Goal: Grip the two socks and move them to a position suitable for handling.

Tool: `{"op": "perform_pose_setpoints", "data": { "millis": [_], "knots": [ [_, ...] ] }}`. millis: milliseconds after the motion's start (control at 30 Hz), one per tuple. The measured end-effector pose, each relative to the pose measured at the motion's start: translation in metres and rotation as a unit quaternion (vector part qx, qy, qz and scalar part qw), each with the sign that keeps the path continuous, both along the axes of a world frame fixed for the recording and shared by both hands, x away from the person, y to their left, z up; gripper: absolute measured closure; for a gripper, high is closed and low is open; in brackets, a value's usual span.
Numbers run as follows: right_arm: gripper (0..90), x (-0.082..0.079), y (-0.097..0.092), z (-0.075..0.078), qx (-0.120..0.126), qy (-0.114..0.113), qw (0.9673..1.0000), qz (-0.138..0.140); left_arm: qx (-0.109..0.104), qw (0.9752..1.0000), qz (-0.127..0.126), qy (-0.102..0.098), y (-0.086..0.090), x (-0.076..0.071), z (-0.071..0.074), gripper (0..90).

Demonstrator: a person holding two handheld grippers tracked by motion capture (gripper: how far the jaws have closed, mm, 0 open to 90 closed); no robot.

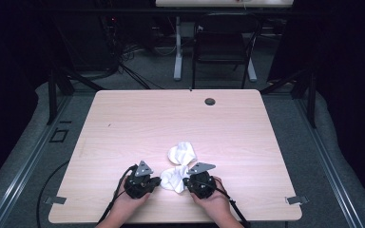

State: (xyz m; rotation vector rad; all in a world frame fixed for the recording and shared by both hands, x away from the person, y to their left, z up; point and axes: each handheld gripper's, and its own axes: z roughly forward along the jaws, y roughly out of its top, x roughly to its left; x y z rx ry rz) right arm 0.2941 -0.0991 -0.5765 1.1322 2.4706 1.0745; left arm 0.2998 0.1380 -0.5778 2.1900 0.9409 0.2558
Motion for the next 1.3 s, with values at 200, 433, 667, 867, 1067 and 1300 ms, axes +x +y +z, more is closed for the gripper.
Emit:
{"op": "perform_pose_setpoints", "data": {
  "millis": [200,433,667,867,1067,1300],
  "knots": [
    [90.0,-0.004,0.001,0.0,-0.003,0.003,1.0,0.008,0.005,1.0,-0.005,-0.003,-0.001,-0.005,0.0,88.7],
    [90.0,-0.011,0.001,0.003,-0.02,0.008,0.9995,0.023,0.025,0.9996,-0.01,-0.002,-0.003,-0.012,0.003,89.8],
    [90.0,-0.018,0.002,0.003,-0.017,0.014,0.9993,0.03,0.049,0.9985,-0.023,0.002,-0.002,-0.019,0.006,90.0],
    [90.0,-0.026,0.002,0.004,-0.027,0.015,0.9986,0.044,0.042,0.9987,-0.028,0.011,0.001,-0.029,0.008,90.0],
    [90.0,-0.035,0.004,0.005,-0.03,0.013,0.9976,0.06,0.038,0.9985,-0.036,0.018,0.005,-0.04,0.009,90.0],
    [90.0,-0.038,0.003,0.005,-0.044,-0.001,0.9969,0.065,0.018,0.9994,-0.03,0.001,0.002,-0.033,0.013,89.9]
  ]
}}
